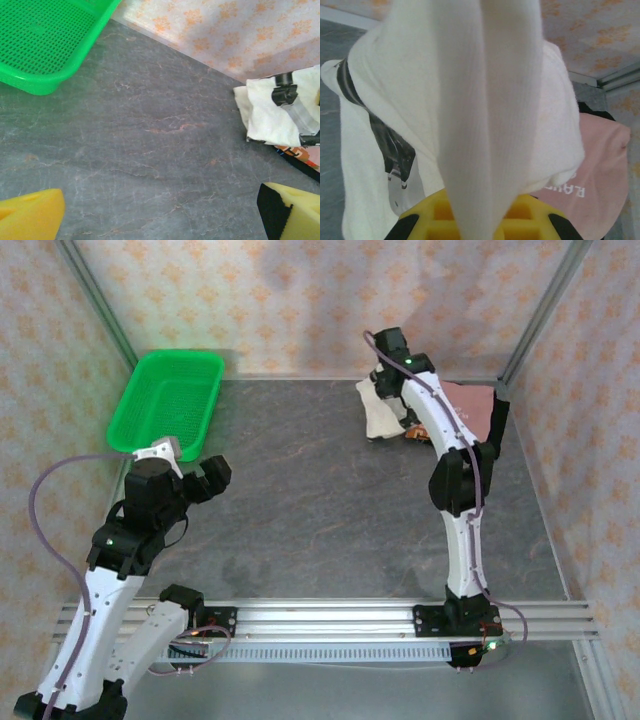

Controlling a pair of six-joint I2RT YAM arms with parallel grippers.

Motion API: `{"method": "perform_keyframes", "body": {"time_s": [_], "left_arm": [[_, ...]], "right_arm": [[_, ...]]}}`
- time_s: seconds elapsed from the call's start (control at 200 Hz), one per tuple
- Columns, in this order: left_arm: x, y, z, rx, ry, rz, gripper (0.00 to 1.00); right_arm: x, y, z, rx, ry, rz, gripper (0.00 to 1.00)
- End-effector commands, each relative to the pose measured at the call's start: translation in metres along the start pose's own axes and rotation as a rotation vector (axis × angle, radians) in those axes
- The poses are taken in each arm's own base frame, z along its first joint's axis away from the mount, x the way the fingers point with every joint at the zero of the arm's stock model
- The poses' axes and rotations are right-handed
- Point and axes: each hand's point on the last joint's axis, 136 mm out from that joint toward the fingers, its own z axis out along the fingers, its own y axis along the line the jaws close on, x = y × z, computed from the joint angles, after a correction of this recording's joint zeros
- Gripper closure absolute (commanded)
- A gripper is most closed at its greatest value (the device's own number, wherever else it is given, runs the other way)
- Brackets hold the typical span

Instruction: Fold and stack the t-shirts

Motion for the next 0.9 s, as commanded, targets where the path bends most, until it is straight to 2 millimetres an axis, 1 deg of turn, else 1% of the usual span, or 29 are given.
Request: {"method": "perform_keyframes", "body": {"time_s": [0.0,0.23,0.41,0.555,0.721,0.791,0.896], "left_arm": [[0.01,0.011,-0.003,-0.042,0.022,0.008,0.0],[0.017,0.021,-0.007,-0.077,0.04,0.025,0.0],[0.02,0.024,-0.007,-0.095,0.054,0.031,0.0],[0.023,0.028,-0.009,-0.115,0.067,0.033,0.0],[0.028,0.035,-0.014,-0.14,0.076,0.04,0.0],[0.03,0.038,-0.017,-0.151,0.081,0.041,0.0],[0.031,0.041,-0.021,-0.159,0.084,0.044,0.0]], "right_arm": [[-0.029,-0.032,-0.009,0.013,-0.099,0.049,1.0],[-0.027,-0.065,0.012,-0.004,-0.1,0.104,1.0],[-0.018,-0.086,0.03,-0.026,-0.08,0.16,1.0],[0.001,-0.103,0.047,-0.036,-0.035,0.198,1.0],[0.019,-0.131,0.057,-0.037,-0.006,0.268,1.0],[0.029,-0.144,0.063,-0.038,0.013,0.301,1.0],[0.046,-0.155,0.073,-0.041,0.045,0.342,1.0]]}}
